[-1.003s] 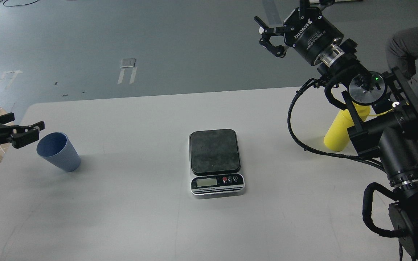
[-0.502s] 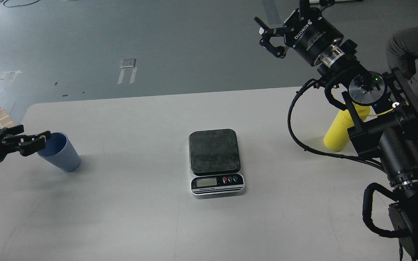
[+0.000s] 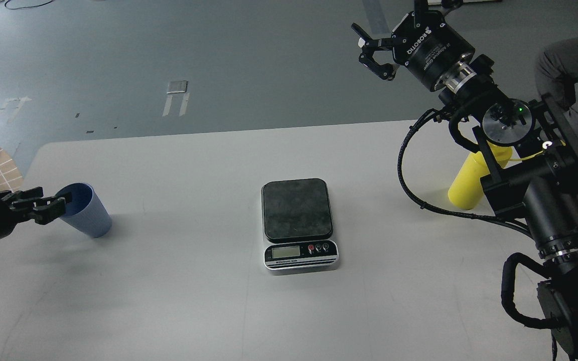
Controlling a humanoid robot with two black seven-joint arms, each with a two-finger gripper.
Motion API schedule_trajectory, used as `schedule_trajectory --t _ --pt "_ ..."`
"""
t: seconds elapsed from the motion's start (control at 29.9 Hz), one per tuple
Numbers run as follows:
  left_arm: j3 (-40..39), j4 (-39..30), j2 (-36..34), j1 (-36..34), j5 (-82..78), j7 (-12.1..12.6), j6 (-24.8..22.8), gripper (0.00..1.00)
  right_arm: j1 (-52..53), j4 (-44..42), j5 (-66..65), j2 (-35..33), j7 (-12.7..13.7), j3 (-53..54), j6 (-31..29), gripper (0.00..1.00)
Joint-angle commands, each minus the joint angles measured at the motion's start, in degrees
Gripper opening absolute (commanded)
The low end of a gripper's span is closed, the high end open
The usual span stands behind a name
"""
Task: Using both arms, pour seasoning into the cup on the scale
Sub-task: 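Close the left gripper around the blue cup, then lift the blue cup and carry it onto the scale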
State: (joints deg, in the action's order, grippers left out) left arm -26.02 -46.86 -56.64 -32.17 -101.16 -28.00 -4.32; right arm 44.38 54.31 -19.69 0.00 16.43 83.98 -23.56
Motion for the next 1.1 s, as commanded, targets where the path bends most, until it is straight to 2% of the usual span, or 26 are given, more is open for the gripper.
schedule_trajectory --t 0.0,0.03,0.1,0.13,0.2,0.43,0.9,1.07 --pt "-0.1 0.8 0.0 0.0 1.3 0.0 -0.2 0.51 0.0 0.0 0.0 0.0 0.0 0.0 0.0 1.00" --pt "-0.1 0.9 0.1 0.0 2.6 0.0 -0.4 0.47 0.0 0.0 -0.1 0.0 0.0 0.0 0.0 1.00" --pt "-0.1 0.9 0.0 0.0 4.5 0.0 -0.8 0.29 0.0 0.0 0.0 0.0 0.0 0.0 0.0 1.00" --pt "0.0 0.9 0.0 -0.1 5.0 0.0 -0.9 0.12 0.0 0.0 0.0 0.0 0.0 0.0 0.0 1.00" --pt "0.0 0.9 0.0 -0.1 5.1 0.0 -0.9 0.00 0.0 0.0 0.0 0.0 0.0 0.1 0.0 1.00" --pt "-0.2 0.9 -0.1 -0.5 5.3 0.0 -3.4 0.00 0.0 0.4 -0.1 0.0 0.0 0.1 0.1 1.00" --pt "-0.2 0.9 0.7 -0.8 5.4 0.0 -3.5 0.00 0.0 0.4 0.0 0.0 0.0 0.1 0.2 1.00" --pt "-0.3 0.8 0.6 -4.7 8.9 0.0 -5.3 0.00 0.1 0.4 0.0 0.0 0.0 0.2 0.3 1.00"
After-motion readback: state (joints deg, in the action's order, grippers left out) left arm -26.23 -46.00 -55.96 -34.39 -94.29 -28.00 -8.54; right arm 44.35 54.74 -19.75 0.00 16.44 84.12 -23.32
